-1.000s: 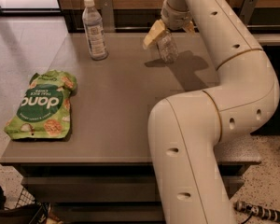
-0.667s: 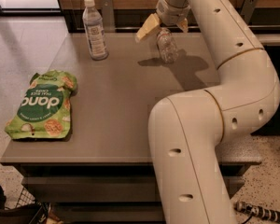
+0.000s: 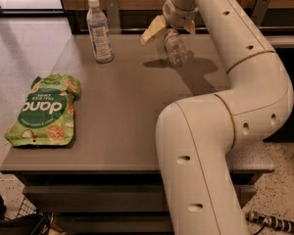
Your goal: Place water bottle upright
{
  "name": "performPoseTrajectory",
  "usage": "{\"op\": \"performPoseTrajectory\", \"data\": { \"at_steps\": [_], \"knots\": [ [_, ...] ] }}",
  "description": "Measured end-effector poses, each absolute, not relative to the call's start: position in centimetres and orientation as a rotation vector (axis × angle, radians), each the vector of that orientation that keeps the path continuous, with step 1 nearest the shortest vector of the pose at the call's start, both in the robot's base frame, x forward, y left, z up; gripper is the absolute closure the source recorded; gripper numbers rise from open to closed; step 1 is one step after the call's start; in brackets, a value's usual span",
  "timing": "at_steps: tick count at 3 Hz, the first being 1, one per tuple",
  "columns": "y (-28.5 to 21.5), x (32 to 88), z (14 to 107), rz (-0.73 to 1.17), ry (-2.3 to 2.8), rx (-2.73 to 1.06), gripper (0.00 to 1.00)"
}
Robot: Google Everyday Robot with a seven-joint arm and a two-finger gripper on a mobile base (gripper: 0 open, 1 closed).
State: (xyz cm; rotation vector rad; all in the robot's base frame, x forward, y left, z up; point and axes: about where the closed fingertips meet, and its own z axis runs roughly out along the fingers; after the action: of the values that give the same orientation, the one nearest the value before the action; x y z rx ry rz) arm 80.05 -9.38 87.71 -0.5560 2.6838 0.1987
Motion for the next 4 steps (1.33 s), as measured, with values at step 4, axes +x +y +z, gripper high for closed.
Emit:
{"op": "performPoseTrajectory", "data": {
  "at_steps": [4],
  "knots": [
    [-10.4,78.9,86.3,0.122,2.727,-0.499,0.00]
  ]
}}
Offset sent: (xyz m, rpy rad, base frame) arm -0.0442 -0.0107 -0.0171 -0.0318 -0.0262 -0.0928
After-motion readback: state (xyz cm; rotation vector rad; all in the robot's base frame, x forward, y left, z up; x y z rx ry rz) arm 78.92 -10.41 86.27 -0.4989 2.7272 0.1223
